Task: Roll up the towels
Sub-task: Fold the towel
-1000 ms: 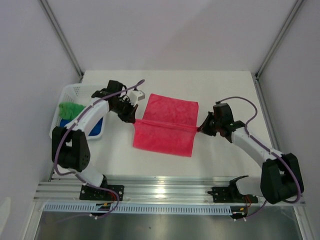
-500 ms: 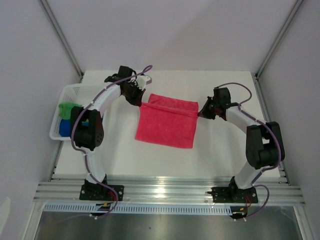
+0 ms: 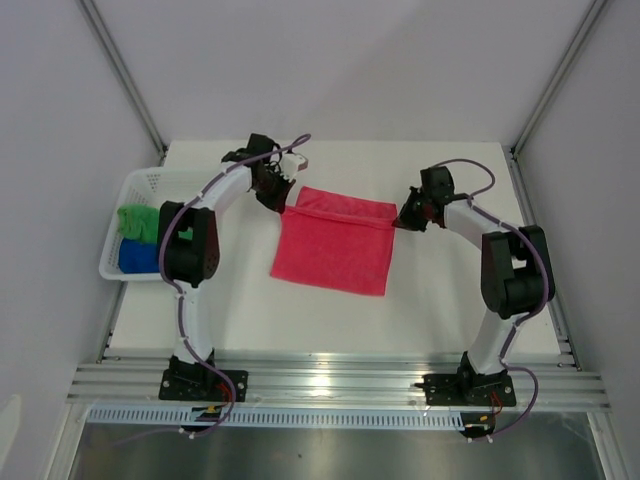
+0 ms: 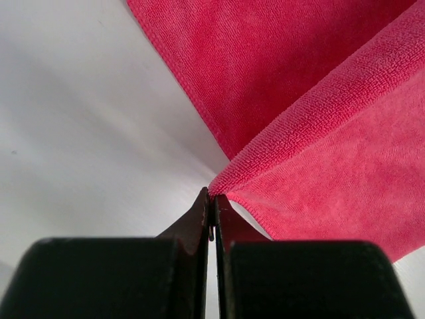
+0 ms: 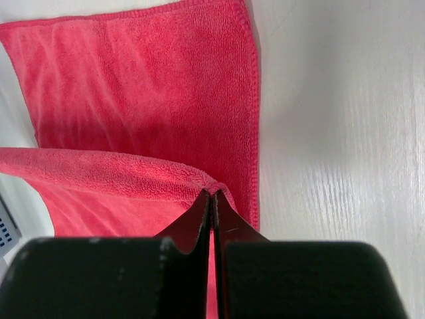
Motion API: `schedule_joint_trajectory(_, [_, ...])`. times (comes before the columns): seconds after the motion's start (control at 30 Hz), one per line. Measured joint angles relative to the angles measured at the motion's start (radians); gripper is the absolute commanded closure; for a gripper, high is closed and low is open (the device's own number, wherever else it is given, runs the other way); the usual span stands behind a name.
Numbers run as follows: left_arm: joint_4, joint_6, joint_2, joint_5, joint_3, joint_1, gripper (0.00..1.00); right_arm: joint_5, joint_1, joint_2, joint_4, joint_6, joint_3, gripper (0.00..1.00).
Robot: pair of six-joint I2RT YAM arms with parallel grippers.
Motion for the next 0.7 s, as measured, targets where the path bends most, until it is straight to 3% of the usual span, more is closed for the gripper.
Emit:
schedule_joint_trajectory(0.13, [0.004,-0.012,0.031,-0.02,0.035,-0.007,0.85,0.006,-0.001,0.045,-0.004,0.0,0.041,0.97])
schedule_joint_trajectory(0.17, [0.006,-0.013,0.04,-0.025,0.046,-0.008,0.72,0.008,-0.001,0.058,-0.004,0.0,0.053,0.94])
schedule_joint_trajectory(0.3, [0.018,-0.024,0.085,-0.054,0.092,-0.011,0.58,0.006,-0.011,0.118,0.001,0.002,0.098,0.72])
schedule_joint_trajectory(0.43, [0.021,-0.039,0.129,-0.084,0.155,-0.012,0.33,-0.009,-0.047,0.195,0.014,0.014,0.137,0.61])
schedule_joint_trajectory(0.6, [0.027,-0.06,0.127,-0.129,0.189,-0.012,0.32,0.01,-0.086,0.222,0.0,-0.003,0.197,0.57])
schedule_joint_trajectory(0.7, [0.018,-0.065,0.093,-0.134,0.18,-0.012,0.36,0.051,-0.081,0.196,0.0,-0.064,0.236,0.64])
